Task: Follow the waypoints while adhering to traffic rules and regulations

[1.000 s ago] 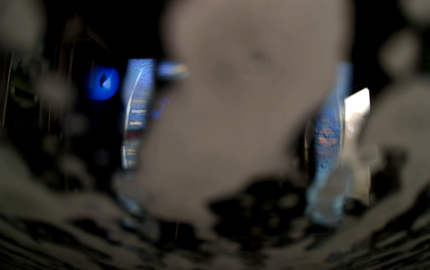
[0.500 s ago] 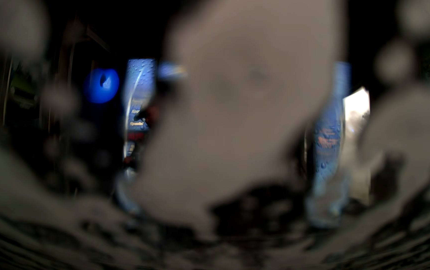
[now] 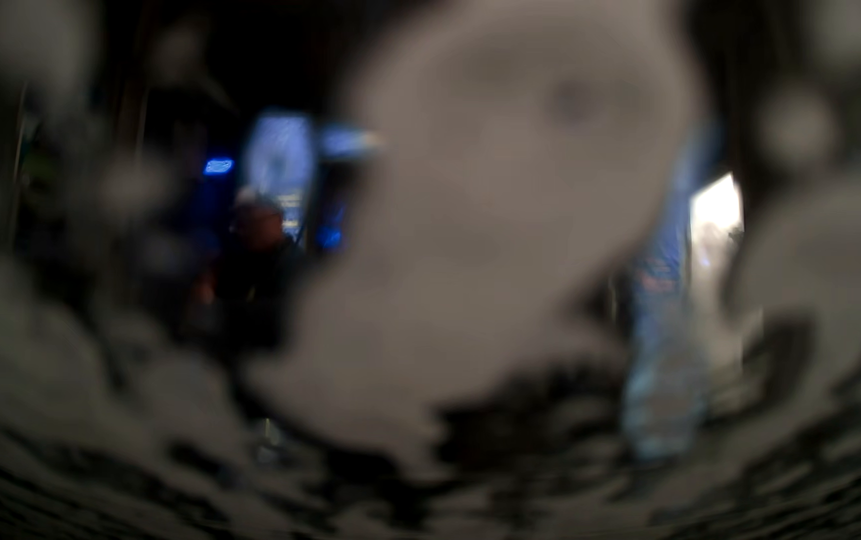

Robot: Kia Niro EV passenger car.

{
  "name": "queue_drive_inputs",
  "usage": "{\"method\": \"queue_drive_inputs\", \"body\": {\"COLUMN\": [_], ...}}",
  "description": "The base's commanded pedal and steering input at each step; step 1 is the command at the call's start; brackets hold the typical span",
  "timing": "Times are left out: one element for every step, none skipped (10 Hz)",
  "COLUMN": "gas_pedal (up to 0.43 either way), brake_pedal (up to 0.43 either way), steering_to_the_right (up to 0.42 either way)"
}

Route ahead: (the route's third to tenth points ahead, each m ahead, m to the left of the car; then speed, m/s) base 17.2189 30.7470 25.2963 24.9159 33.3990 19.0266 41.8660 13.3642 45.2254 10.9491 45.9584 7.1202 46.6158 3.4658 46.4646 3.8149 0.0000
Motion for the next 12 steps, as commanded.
{"method": "queue_drive_inputs", "body": {"gas_pedal": [0.000,0.000,0.000,0.000,0.000,0.000,0.000,0.000,0.000,0.000,0.000,0.000], "brake_pedal": [0.000,0.000,0.000,0.000,0.006,0.000,0.000,0.000,0.000,0.000,0.000,0.000], "steering_to_the_right": [-0.015,-0.014,-0.014,-0.015,-0.014,-0.014,-0.014,-0.014,-0.015,-0.015,-0.015,-0.014]}}
